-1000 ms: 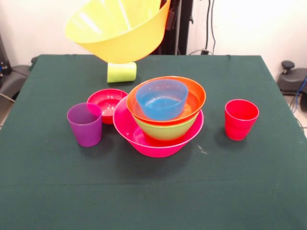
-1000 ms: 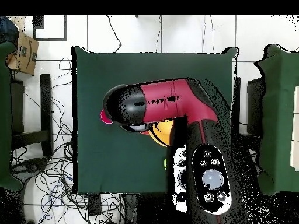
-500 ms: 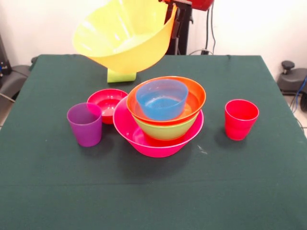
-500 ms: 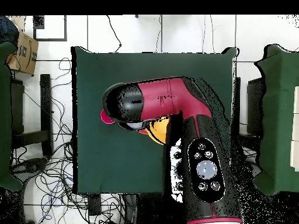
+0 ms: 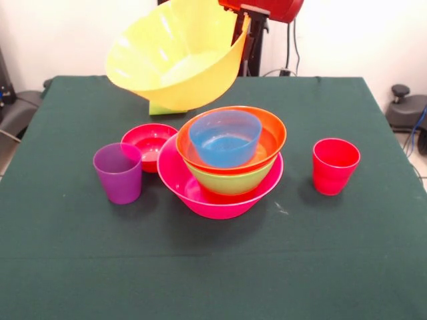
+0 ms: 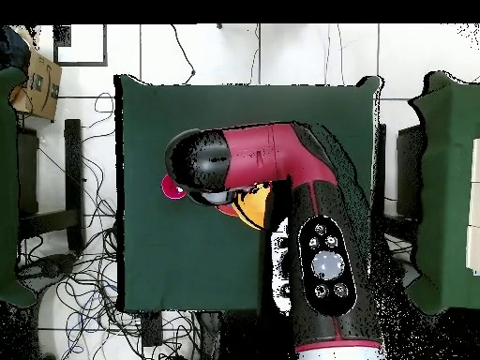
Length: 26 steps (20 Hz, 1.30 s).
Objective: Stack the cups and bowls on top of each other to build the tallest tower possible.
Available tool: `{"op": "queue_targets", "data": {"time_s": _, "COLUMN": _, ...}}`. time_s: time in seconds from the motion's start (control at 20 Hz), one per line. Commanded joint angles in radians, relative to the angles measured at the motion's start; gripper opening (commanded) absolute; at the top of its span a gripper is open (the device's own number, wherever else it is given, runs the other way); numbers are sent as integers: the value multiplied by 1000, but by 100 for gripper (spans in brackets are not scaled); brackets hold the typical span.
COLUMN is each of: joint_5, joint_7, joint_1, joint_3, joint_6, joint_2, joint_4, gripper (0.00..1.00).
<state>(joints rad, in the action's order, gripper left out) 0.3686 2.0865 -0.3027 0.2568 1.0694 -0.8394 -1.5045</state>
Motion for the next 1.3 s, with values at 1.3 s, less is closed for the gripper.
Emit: {"op": "queue_targets", "data": {"time_s": 1.3, "joint_5": -41, "joint_7": 82, "joint_1": 47, "joint_3": -39, "joint_6": 81, "joint_2": 70, "joint_4": 176, "gripper": 0}}
